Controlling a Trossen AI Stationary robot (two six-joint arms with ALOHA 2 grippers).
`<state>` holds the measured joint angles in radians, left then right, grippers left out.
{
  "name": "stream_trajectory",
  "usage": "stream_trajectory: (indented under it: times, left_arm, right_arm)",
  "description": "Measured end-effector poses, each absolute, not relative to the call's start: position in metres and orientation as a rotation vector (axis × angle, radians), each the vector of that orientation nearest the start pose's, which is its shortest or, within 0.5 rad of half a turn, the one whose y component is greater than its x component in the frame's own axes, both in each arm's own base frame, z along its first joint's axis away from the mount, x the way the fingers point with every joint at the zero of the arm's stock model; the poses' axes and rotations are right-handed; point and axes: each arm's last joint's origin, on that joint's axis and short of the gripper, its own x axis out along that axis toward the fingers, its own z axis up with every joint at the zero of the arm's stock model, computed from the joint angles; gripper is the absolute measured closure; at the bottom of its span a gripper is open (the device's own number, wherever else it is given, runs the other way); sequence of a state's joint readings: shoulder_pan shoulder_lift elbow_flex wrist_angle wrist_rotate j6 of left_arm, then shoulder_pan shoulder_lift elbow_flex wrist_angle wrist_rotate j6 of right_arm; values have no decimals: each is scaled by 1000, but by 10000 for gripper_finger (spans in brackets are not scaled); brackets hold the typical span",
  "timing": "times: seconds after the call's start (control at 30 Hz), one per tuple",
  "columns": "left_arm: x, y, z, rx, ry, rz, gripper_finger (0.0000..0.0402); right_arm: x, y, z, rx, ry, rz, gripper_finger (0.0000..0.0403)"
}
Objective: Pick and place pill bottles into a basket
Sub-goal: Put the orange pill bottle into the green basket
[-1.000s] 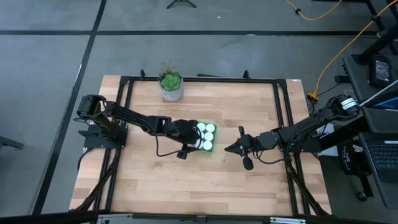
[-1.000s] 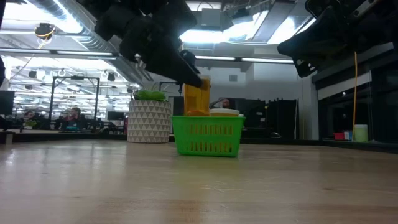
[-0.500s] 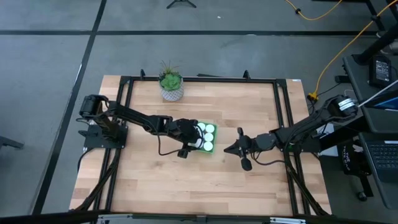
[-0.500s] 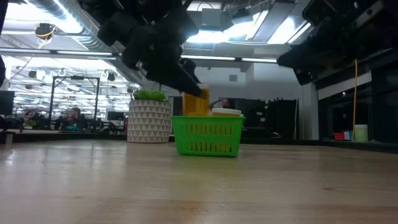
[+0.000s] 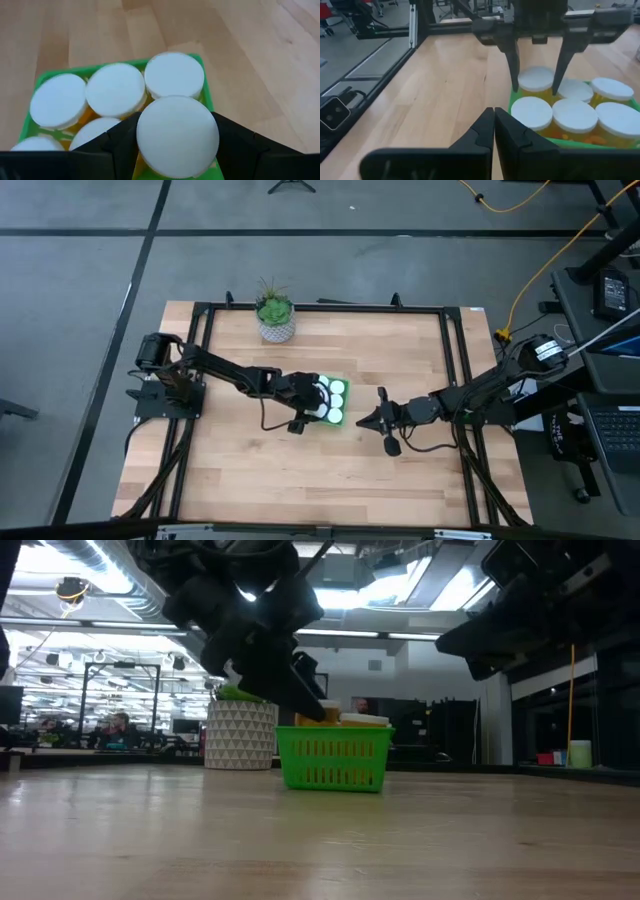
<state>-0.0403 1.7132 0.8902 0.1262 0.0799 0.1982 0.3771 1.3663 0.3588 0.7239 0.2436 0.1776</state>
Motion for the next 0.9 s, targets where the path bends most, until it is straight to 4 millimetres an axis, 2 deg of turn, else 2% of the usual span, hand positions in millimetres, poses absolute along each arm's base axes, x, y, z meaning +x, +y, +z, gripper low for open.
stream_trajectory:
  times: [0.7,0.9]
  left_arm:
    - [345,-15,160,178,674,-169,184]
    - [345,-15,160,202,680,-109,178]
  right_arm:
    - [226,82,161,91,268,110,385]
    - [226,82,161,91,268,110,385]
